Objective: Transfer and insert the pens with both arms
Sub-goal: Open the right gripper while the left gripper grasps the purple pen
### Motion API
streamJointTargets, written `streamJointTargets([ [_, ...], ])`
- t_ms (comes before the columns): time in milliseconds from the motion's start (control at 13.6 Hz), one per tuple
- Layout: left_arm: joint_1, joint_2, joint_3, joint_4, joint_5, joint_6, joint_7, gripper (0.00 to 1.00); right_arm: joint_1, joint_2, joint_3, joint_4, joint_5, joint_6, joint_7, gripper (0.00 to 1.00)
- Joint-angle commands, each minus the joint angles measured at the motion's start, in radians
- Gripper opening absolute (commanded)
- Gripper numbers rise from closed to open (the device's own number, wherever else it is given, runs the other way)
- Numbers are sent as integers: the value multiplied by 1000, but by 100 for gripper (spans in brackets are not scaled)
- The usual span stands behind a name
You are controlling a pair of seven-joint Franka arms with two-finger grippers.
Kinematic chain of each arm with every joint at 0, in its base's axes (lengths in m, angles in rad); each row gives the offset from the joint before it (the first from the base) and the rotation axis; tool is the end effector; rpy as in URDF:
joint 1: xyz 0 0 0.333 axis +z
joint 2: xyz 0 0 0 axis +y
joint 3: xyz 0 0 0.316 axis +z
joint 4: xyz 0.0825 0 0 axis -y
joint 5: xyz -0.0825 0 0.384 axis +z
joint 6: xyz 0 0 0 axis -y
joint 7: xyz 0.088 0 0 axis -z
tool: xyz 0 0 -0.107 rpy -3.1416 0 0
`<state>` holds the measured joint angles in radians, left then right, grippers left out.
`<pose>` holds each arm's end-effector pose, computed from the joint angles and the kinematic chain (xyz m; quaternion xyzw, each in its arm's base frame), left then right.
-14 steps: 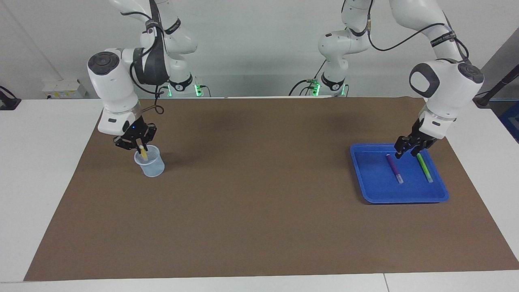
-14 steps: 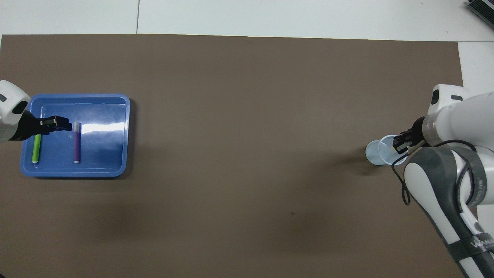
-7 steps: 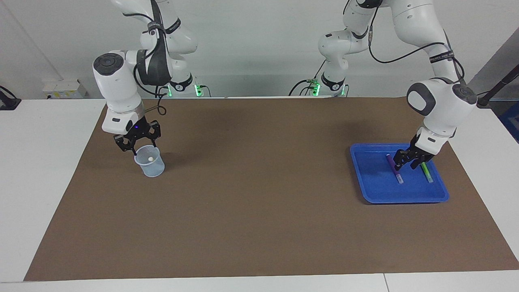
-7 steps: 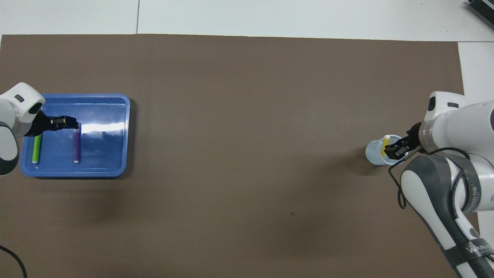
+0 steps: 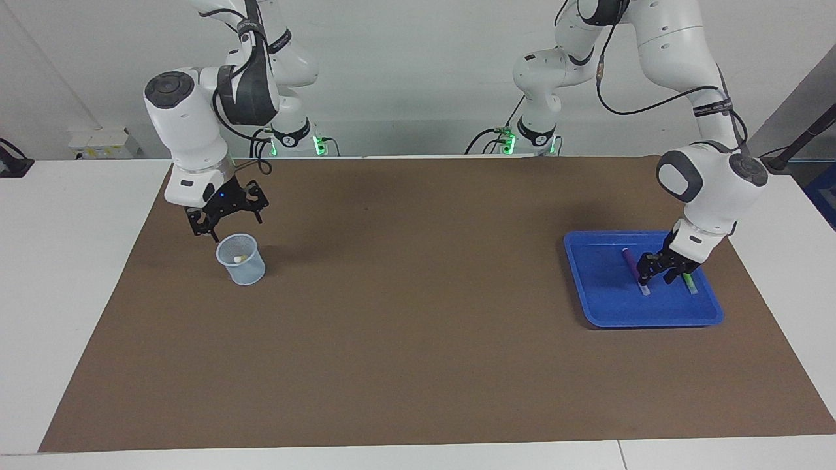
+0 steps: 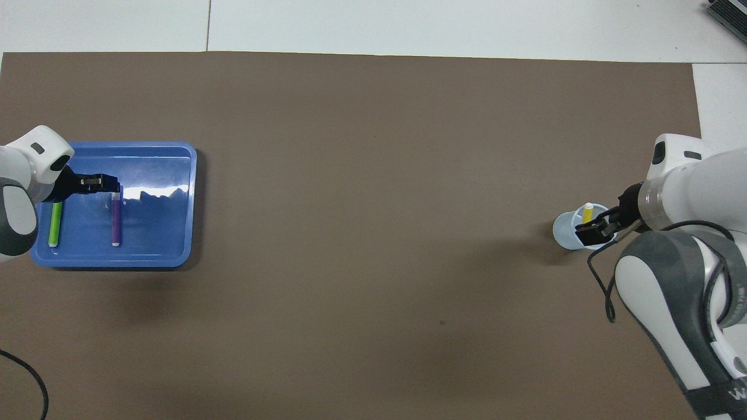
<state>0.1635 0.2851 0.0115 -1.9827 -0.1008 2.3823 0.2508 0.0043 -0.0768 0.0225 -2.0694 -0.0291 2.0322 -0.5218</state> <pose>0.6060 0.1058 0.3336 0.9977 -0.0036 0.0633 0.0222 0.5342 0.0129 0.4690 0.9606 0.2768 0.0157 0.0184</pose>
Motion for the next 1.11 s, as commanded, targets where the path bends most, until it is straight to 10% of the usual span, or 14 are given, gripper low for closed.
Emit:
streamJointTargets([
  [0, 10, 35, -8, 15, -8, 35, 22, 65, 6, -8, 5, 22, 15, -32, 43, 100],
  [1032, 2, 66, -8, -4, -8, 98, 21, 45, -23, -35, -1, 74, 38, -142, 71, 100],
])
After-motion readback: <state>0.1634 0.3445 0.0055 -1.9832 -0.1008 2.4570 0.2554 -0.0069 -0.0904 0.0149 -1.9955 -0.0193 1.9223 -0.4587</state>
